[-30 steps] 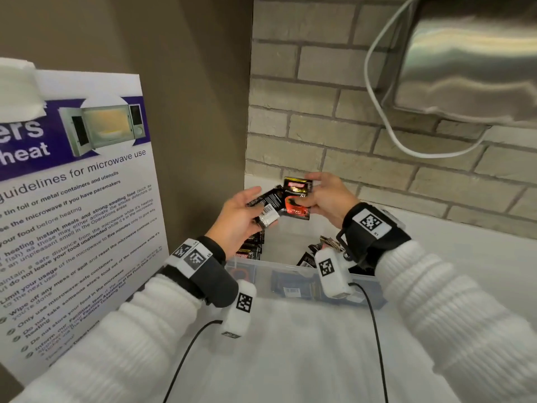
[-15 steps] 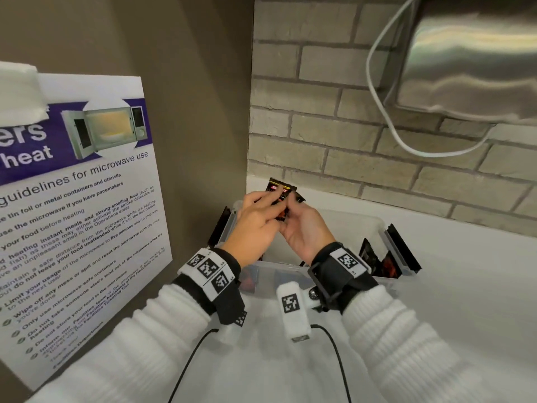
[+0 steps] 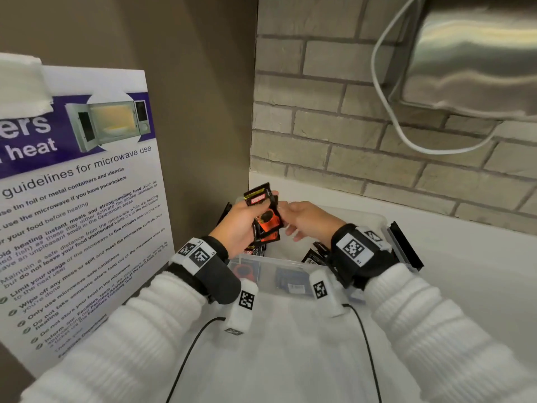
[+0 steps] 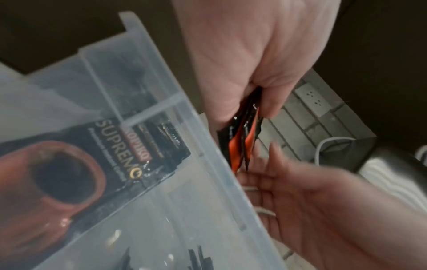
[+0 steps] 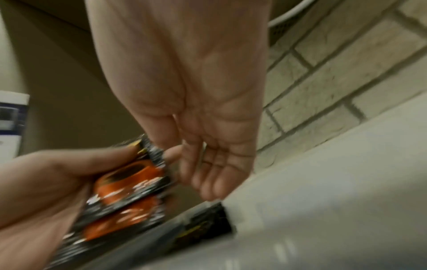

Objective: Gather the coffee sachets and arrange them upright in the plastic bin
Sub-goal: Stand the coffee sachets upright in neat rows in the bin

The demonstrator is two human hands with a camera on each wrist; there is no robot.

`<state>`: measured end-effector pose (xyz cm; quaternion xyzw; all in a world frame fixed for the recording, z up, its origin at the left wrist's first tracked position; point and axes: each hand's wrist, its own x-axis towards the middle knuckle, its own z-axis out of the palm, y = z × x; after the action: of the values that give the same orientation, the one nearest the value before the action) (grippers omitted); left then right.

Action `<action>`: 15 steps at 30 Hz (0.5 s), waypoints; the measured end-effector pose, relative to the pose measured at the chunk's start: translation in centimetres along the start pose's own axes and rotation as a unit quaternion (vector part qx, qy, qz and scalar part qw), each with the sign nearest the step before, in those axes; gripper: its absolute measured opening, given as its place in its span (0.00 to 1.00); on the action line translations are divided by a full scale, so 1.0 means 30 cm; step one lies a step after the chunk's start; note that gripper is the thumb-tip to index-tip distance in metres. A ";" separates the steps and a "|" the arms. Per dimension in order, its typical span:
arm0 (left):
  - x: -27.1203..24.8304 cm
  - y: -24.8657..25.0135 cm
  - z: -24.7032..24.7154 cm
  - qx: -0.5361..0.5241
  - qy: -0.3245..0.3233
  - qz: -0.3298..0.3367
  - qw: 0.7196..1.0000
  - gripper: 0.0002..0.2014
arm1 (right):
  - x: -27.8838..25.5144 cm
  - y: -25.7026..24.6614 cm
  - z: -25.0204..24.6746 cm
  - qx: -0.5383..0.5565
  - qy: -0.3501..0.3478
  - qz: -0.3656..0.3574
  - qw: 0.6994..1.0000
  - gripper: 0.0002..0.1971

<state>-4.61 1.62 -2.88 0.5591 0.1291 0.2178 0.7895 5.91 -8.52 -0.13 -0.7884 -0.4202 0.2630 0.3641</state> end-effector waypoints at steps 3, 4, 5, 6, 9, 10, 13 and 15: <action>0.007 -0.016 -0.038 -0.091 0.035 -0.013 0.995 0.11 | 0.013 0.042 -0.079 -0.169 -0.008 0.043 0.985 0.17; 0.006 -0.020 -0.045 -0.119 0.041 -0.024 0.992 0.10 | 0.013 0.051 -0.095 -0.244 -0.050 0.070 0.966 0.23; 0.005 -0.023 -0.049 -0.140 0.045 -0.034 0.989 0.10 | 0.010 0.056 -0.102 -0.312 -0.106 0.097 0.939 0.28; 0.005 -0.023 -0.051 -0.147 0.047 -0.043 0.987 0.09 | 0.006 0.061 -0.100 -0.371 -0.158 0.112 0.908 0.33; 0.005 -0.023 -0.049 -0.127 0.044 -0.062 0.989 0.04 | -0.007 0.072 -0.079 -0.450 -0.271 0.117 0.843 0.40; 0.002 -0.020 -0.046 -0.119 0.040 -0.066 0.990 0.03 | -0.009 0.077 -0.073 -0.451 -0.288 0.110 0.837 0.39; 0.001 -0.018 -0.046 -0.104 0.031 -0.081 0.991 0.06 | 0.005 0.105 -0.068 -0.429 -0.325 0.125 0.834 0.37; -0.002 -0.014 -0.046 -0.098 0.026 -0.085 0.991 0.06 | 0.006 0.116 -0.071 -0.421 -0.325 0.146 0.834 0.35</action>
<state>-5.21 2.63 -3.75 0.4603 0.1748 0.1765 0.8523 9.18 -10.46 -1.64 -0.7868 -0.4648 0.3518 -0.2029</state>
